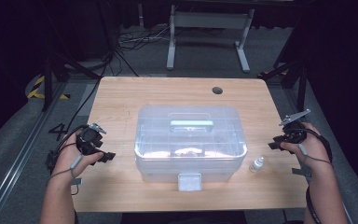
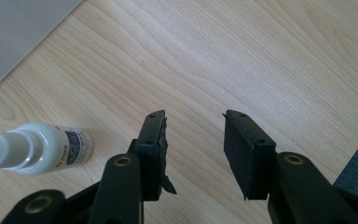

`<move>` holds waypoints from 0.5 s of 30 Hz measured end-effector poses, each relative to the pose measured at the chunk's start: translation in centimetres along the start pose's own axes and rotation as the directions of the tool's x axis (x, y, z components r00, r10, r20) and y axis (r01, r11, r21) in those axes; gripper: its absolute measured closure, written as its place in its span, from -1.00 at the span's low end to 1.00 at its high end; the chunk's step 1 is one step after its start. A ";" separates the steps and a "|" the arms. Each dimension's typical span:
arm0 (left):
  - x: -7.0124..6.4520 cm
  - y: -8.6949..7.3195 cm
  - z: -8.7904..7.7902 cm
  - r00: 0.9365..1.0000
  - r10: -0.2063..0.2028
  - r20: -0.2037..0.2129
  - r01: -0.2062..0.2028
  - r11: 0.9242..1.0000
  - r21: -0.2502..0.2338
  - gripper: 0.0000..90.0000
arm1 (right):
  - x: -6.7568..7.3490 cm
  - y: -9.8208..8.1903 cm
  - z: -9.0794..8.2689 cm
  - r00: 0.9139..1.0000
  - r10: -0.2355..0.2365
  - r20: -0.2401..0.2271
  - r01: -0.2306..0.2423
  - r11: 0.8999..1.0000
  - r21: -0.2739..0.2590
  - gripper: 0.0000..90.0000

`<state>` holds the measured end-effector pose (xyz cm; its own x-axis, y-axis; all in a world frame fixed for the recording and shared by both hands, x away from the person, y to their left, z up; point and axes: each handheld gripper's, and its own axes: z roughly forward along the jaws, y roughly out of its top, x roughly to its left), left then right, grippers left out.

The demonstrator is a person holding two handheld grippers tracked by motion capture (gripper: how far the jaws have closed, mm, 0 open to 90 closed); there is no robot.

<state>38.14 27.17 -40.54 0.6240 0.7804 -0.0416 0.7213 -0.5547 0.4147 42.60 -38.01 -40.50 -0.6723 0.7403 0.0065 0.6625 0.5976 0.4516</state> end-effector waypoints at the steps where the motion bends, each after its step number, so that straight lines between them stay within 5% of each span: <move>1: 0.0 0.1 -0.1 1.000 0.003 -0.019 -0.003 1.000 0.019 -0.41 | 0.1 -0.1 -0.1 1.000 0.004 0.005 -0.004 1.000 -0.006 0.33; 7: -0.3 0.6 -0.7 1.000 -0.003 -0.030 0.003 1.000 -0.003 -0.32 | 0.3 -0.2 -0.8 1.000 0.017 0.005 -0.017 0.999 -0.039 0.29; 15: -1.0 0.7 -1.9 1.000 0.001 -0.028 -0.001 1.000 -0.009 -0.28 | 1.2 0.2 -2.9 0.999 0.012 -0.041 -0.018 0.989 -0.149 0.28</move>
<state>37.45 26.57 -38.46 0.6162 0.7874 -0.0161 0.7178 -0.5531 0.4230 41.00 -37.91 -37.82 -0.6772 0.7342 0.0486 0.6177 0.5314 0.5797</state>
